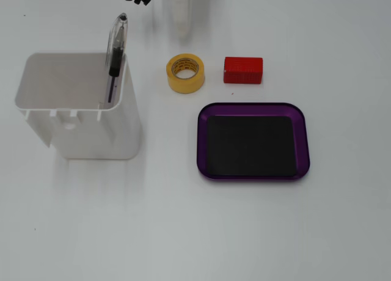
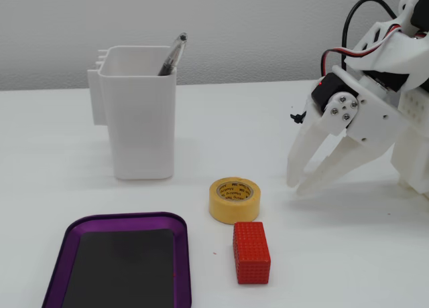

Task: Pick up the yellow tape and place it in the box.

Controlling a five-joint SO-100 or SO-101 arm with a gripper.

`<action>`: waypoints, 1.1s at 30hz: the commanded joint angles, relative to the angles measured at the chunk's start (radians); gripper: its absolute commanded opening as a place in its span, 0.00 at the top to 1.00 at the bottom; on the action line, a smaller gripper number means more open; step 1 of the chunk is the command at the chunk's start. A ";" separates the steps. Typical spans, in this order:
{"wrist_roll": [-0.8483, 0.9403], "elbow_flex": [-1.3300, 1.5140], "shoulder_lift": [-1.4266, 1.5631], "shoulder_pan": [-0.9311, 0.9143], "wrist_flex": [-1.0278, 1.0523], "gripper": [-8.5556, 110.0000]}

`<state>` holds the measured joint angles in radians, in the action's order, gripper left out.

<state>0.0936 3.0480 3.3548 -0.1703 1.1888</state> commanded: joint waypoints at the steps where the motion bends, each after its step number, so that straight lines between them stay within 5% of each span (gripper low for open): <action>1: 0.012 0.054 0.092 -0.041 -0.114 0.93; 13: 0.025 0.015 0.091 -0.043 -0.107 0.93; 21: 0.242 -0.249 0.055 -0.057 0.028 0.90; 33: 0.337 -0.561 -0.591 -0.041 0.044 0.81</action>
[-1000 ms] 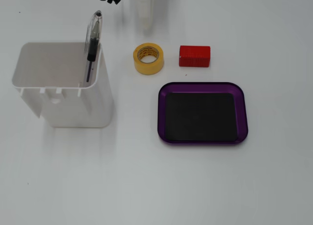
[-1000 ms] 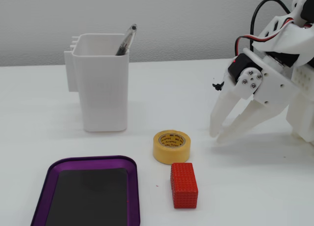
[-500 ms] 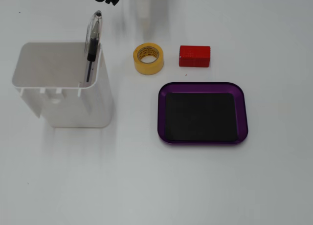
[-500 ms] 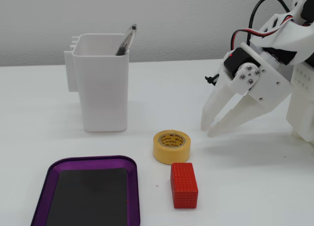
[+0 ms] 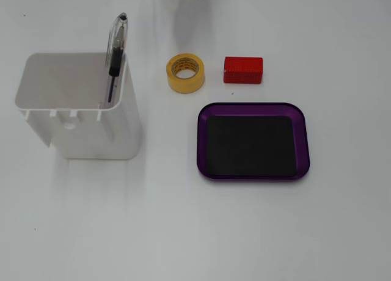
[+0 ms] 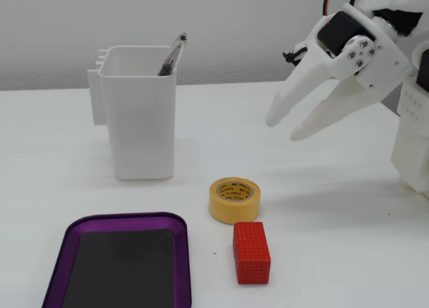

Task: Pick up the yellow tape and place it in the box.

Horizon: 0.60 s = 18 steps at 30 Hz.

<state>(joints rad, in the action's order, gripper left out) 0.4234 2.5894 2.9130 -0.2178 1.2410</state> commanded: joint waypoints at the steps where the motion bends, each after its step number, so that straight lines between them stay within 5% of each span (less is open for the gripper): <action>1: 0.008 -0.127 -0.206 0.011 -0.009 0.80; 18: -0.060 -0.331 -0.805 0.150 -0.207 0.80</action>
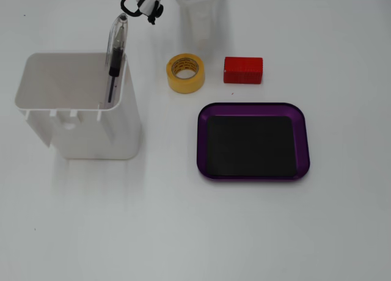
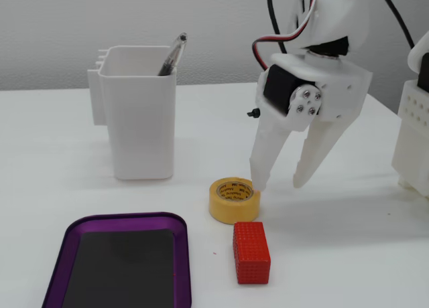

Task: Pick up the yellow tape and place it in the box.

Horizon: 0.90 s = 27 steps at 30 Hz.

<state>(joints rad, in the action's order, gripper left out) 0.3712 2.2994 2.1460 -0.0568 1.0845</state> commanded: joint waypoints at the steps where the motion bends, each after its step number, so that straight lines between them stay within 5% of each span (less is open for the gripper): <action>1: -0.008 -0.041 -0.055 -0.011 -0.064 0.80; 27: 0.035 -0.041 -0.103 -0.129 -0.107 0.80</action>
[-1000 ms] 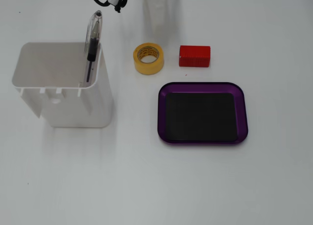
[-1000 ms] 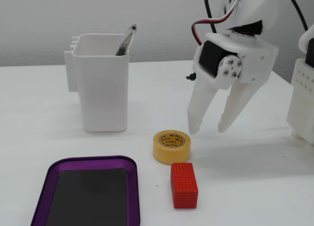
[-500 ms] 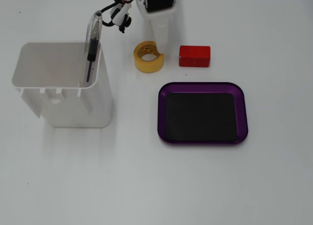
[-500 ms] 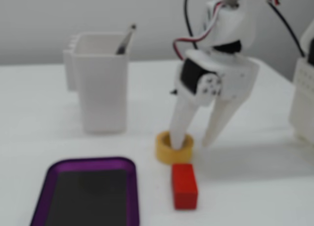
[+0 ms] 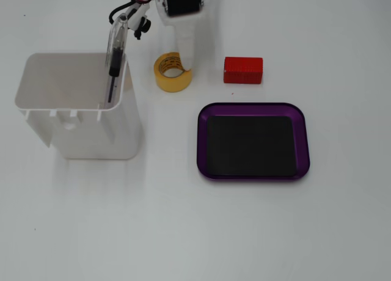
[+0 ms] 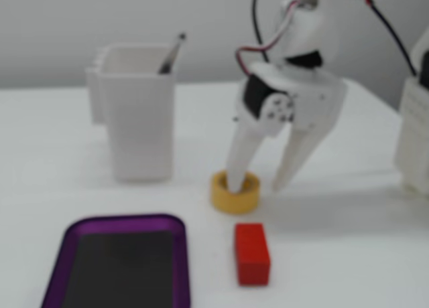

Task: Pick up the yellow tape and place it in the box.

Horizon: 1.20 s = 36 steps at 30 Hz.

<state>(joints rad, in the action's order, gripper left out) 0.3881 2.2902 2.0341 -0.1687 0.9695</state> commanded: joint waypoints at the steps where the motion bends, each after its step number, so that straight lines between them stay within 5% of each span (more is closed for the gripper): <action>1: 0.021 -0.032 0.009 -0.017 0.012 0.80; 14: 0.018 -0.035 0.350 -0.017 0.120 0.80; 36: 0.060 0.204 0.351 -0.023 -0.061 0.80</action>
<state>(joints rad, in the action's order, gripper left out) 0.4295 2.4881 2.3623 -0.1887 0.9449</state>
